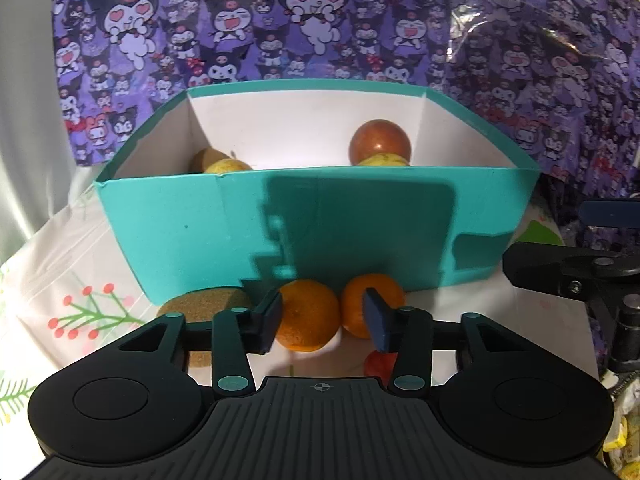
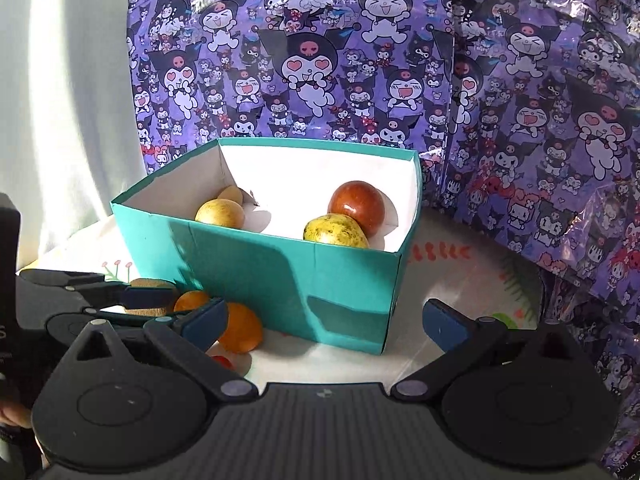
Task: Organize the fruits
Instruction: 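Grasp an orange tangerine beside the box with the left tool, then lift the tangerine with the left tool while the right tool grasps another tangerine, then drop the tangerine into the teal box with the left tool while the right tool carries its tangerine over, then lower the tangerine into the teal box and open the right tool, then grasp the brown kiwi with the left tool while the right tool grasps a cherry tomato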
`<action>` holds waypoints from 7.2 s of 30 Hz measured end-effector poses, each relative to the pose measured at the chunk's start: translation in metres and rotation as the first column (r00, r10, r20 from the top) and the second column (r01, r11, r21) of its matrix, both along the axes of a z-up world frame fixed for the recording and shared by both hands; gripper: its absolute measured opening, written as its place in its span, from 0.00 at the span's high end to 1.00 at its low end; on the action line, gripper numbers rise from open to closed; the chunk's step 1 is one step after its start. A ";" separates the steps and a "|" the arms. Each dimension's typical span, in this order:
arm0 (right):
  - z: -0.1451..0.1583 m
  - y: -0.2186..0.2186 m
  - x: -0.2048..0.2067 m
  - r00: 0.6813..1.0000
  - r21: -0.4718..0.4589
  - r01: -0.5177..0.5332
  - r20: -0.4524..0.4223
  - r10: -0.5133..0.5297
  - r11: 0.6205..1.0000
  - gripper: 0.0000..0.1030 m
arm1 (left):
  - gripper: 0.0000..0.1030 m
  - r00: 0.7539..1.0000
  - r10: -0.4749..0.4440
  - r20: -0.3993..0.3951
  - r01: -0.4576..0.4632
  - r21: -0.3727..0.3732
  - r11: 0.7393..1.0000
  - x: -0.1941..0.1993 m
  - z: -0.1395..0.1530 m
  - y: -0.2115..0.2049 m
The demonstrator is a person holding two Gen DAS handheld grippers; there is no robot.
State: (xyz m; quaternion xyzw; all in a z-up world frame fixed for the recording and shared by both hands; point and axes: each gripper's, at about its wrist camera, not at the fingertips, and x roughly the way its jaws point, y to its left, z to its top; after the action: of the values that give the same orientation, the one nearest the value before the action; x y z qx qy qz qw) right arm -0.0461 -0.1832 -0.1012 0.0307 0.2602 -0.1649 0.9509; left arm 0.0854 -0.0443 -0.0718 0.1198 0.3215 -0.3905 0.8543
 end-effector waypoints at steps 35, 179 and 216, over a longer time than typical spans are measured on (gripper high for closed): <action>-0.040 0.020 0.036 0.994 0.027 -0.066 -0.083 0.068 0.997 0.08 | 0.53 0.977 0.213 0.007 -0.213 -0.054 0.976 -0.013 0.054 0.046; -0.009 0.019 0.000 0.998 0.000 0.027 -0.056 -0.027 1.000 0.33 | 0.07 0.984 0.157 -0.086 -0.144 0.140 0.980 0.037 0.001 0.026; -0.066 0.065 0.048 0.969 0.051 -0.116 -0.213 0.124 0.992 0.62 | 0.29 0.961 0.266 -0.073 -0.260 0.078 0.962 0.016 0.038 0.052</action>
State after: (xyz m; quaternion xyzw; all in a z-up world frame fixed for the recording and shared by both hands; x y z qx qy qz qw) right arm 0.0023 -0.1182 -0.1675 0.0148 0.3661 -0.1043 0.9246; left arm 0.1017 0.0075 -0.0334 0.0885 0.3828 -0.2671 0.8799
